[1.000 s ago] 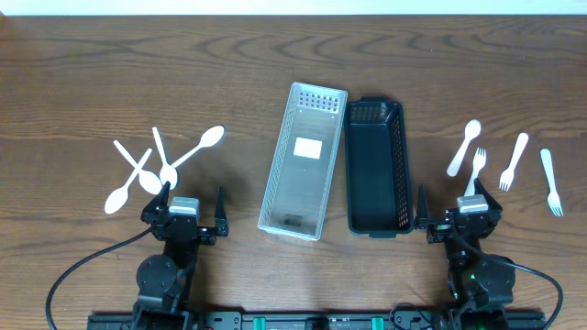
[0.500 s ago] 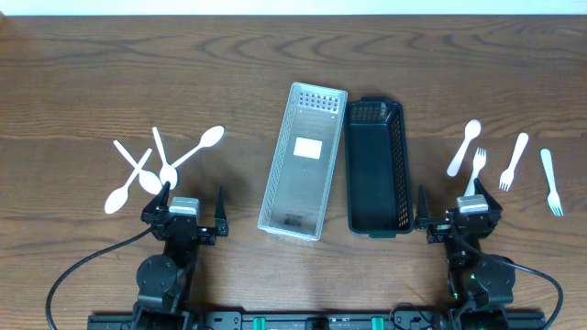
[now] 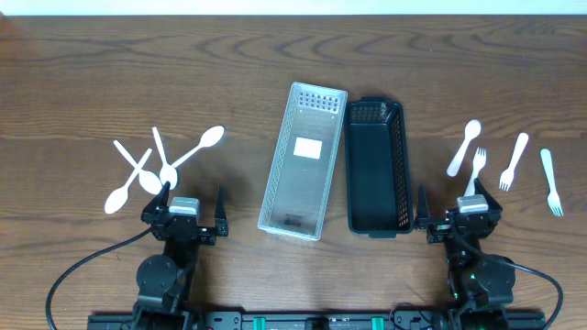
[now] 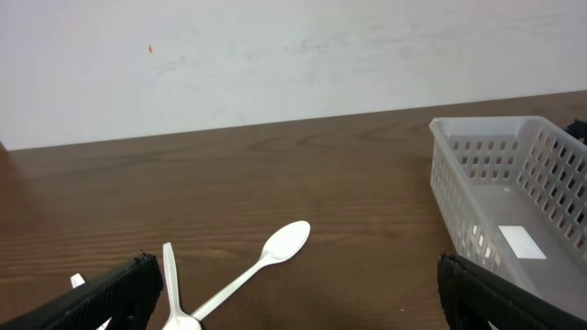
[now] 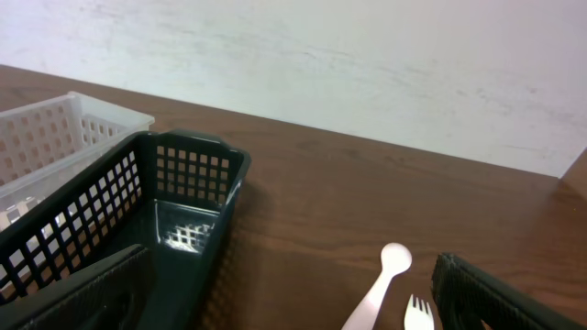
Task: Pack container
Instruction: 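Raise both grippers from rest toward the two baskets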
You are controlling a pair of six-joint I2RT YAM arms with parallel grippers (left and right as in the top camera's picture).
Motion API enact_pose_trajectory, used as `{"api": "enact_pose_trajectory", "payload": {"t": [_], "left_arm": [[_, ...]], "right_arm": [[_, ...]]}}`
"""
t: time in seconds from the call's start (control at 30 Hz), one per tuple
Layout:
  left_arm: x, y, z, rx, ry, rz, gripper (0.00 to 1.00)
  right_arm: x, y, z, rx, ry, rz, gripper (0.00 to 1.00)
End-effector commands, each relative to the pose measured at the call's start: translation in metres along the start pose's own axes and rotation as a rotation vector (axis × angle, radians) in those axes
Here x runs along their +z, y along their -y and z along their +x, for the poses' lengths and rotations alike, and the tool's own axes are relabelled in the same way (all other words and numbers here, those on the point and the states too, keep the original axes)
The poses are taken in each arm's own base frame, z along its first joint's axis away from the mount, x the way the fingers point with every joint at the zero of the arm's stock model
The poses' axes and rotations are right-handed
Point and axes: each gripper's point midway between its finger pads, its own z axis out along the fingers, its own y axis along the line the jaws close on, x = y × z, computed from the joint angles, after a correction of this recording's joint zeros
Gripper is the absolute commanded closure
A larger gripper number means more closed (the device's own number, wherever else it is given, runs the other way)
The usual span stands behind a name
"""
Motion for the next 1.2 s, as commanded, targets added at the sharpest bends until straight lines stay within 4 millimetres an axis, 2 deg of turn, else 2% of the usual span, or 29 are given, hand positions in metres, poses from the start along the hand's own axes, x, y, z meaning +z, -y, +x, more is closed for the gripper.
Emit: {"api": "enact_pose_trajectory", "payload": {"t": [0.0, 0.97, 1.17], "left_arm": [[0.0008, -0.0035, 0.0176, -0.009, -0.054, -0.023, 0.02], [0.0008, -0.0035, 0.0176, -0.009, -0.054, -0.023, 0.02], [0.0008, -0.0035, 0.0174, -0.009, -0.053, -0.023, 0.02]], "right_arm": [[0.0, -0.0036, 0.0009, -0.012, 0.002, -0.016, 0.01], [0.0, -0.0032, 0.0011, -0.011, 0.001, -0.014, 0.01], [-0.0001, -0.0058, -0.0005, 0.158, 0.005, -0.03, 0.01]]}}
